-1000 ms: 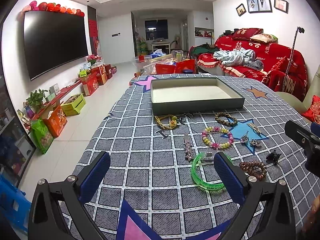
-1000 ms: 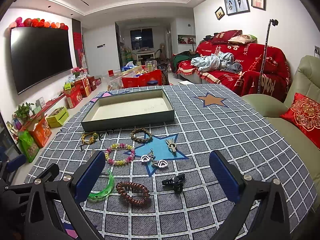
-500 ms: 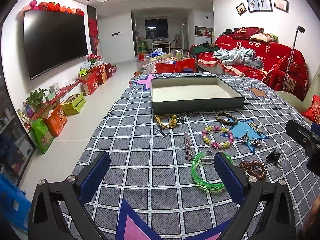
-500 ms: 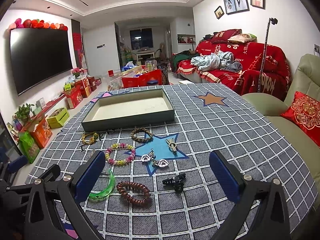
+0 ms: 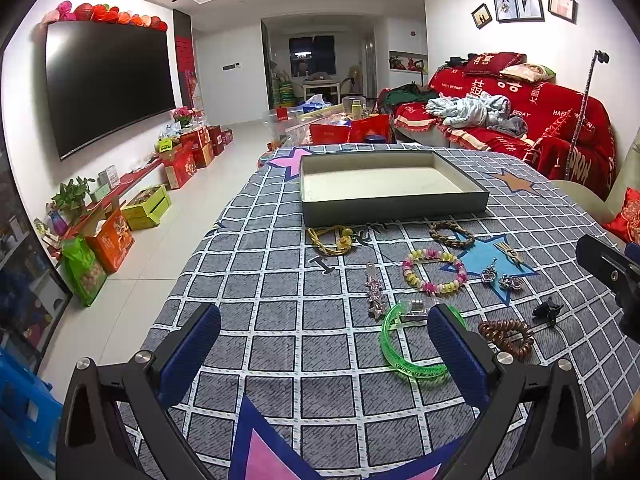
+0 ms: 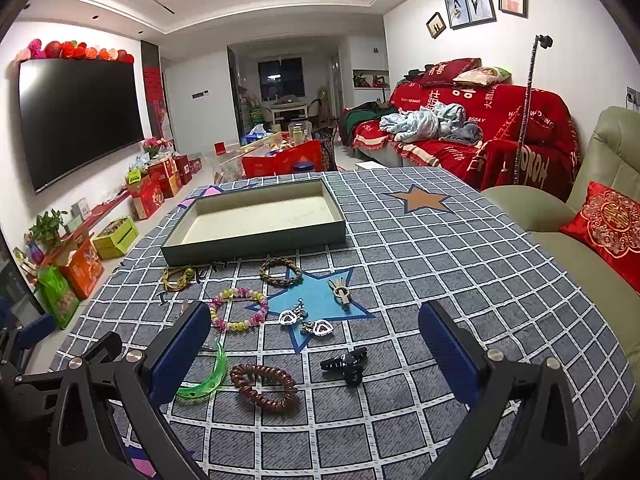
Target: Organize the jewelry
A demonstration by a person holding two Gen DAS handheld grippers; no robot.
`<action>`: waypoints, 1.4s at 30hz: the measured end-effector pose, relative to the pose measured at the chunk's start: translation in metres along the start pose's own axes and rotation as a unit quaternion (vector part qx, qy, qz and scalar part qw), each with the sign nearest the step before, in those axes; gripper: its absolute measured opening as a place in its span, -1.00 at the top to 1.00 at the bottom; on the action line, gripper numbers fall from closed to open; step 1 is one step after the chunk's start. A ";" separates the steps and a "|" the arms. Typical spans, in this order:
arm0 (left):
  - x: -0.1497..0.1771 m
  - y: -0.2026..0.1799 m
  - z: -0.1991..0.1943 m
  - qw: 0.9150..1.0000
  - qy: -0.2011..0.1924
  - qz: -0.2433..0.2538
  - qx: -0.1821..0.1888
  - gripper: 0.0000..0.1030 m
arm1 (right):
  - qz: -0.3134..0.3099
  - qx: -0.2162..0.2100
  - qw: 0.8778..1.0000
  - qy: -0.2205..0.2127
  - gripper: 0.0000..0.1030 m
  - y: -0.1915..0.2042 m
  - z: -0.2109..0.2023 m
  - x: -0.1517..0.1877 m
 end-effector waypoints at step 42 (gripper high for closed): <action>0.011 -0.002 0.006 1.000 0.012 0.002 -0.001 -1.00 | 0.005 -0.005 1.000 0.006 -1.00 0.000 0.000 0.004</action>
Point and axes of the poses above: each gripper's, at about its wrist camera, not at the fingertips, and z roughly the way its jaws point, y to its left, x to its underside, the point moved 10 cm from there along z, roughly the way its jaws point, and after that the axes turned 7 degrees about -z, right-handed, at the moved point
